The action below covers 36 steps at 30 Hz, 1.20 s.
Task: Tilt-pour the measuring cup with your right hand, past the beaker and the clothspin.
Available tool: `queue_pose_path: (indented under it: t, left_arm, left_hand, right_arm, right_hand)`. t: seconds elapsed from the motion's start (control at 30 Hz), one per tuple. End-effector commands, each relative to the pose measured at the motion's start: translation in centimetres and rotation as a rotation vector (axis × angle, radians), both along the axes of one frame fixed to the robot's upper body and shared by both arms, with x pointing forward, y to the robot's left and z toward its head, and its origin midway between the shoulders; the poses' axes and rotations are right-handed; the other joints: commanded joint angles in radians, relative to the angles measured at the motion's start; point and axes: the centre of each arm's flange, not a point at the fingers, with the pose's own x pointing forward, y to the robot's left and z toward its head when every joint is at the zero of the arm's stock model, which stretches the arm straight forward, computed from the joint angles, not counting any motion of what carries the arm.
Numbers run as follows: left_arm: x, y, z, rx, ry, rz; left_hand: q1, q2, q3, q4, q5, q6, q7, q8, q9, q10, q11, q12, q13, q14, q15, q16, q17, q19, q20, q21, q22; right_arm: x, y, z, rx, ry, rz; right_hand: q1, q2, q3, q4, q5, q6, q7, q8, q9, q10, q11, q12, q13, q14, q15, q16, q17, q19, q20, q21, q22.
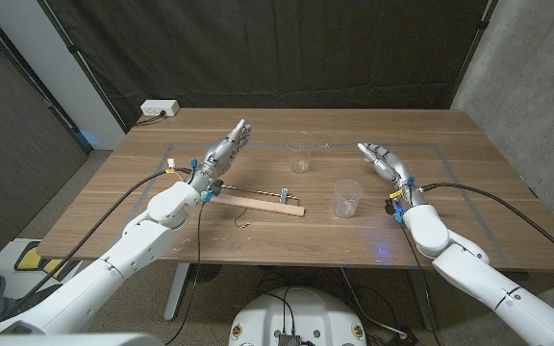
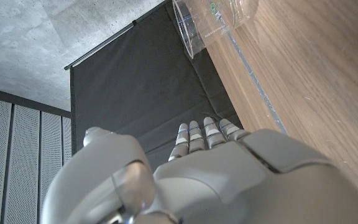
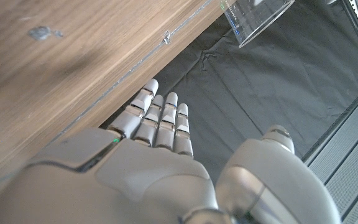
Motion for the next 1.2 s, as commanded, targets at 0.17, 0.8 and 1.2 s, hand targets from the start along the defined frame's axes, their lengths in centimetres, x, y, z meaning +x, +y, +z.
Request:
queue_pose_path:
  t: [0.17, 0.8, 1.2]
  left_arm:
    - [-0.8, 0.8, 0.2, 0.005, 0.002, 0.022]
    - [0.8, 3.5, 1.8, -0.031, 0.022, 0.09]
    - [1.2, 4.6, 0.6, -0.088, 0.017, 0.082]
  left_hand:
    - [-0.002, 0.001, -0.005, 0.001, -0.002, 0.006, 0.0, -0.001, 0.003, 0.004, 0.002, -0.002, 0.002, 0.008, 0.001, 0.0, 0.006, -0.008, 0.0, 0.004, 0.001]
    - [-0.005, 0.003, -0.006, 0.005, -0.002, 0.015, -0.003, 0.001, 0.004, 0.035, -0.008, 0.008, 0.002, 0.044, -0.006, 0.01, 0.006, 0.035, 0.003, 0.019, 0.001]
    - [-0.006, 0.003, -0.007, 0.007, -0.002, 0.024, -0.007, 0.004, 0.004, 0.052, -0.01, 0.012, 0.002, 0.061, -0.014, 0.014, 0.006, 0.054, 0.002, 0.023, 0.001]
  right_arm:
    - [4.2, -0.5, 2.7, 0.062, 0.041, 0.126]
    - [6.4, -2.6, 4.9, 0.199, 0.029, 0.294]
    - [6.7, -2.1, 5.5, 0.237, 0.033, 0.373]
  right_hand:
    - [0.002, 0.03, 0.001, 0.012, -0.007, 0.025, -0.001, 0.006, 0.001, 0.01, 0.001, 0.009, 0.0, 0.005, 0.007, 0.002, 0.002, 0.004, -0.018, 0.0, 0.004]
    - [0.005, 0.048, 0.005, 0.014, -0.02, 0.024, 0.002, -0.001, 0.002, -0.002, 0.01, 0.002, 0.001, 0.01, 0.012, -0.001, 0.0, 0.006, -0.015, -0.001, 0.003]
    - [0.005, 0.053, 0.006, 0.014, -0.026, 0.024, 0.003, -0.004, 0.002, -0.006, 0.009, 0.0, 0.001, 0.01, 0.017, -0.003, -0.001, 0.005, -0.011, -0.002, 0.003]
